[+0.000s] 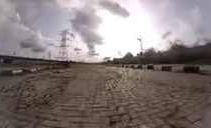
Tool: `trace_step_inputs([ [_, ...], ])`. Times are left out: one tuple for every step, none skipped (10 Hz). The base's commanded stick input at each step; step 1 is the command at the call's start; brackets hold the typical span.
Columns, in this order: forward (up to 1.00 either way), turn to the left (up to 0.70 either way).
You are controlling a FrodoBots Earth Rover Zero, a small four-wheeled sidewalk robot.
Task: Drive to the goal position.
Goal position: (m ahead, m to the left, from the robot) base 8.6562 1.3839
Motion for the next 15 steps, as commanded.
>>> trace_step_inputs([
  [1.00,0.05],
  [1.00,0.00],
  [1.00,0.00],
  [1.00,0.00],
  [1.00,0.00],
  [1.00,0.00],
  [1.00,0.00],
  [1.00,0.00],
  [1.00,0.00],
  [1.00,0.00],
  [1.00,0.00],
  [1.00,0.00],
  [1.00,0.00],
  [1.00,0.00],
  [1.00,0.00],
])
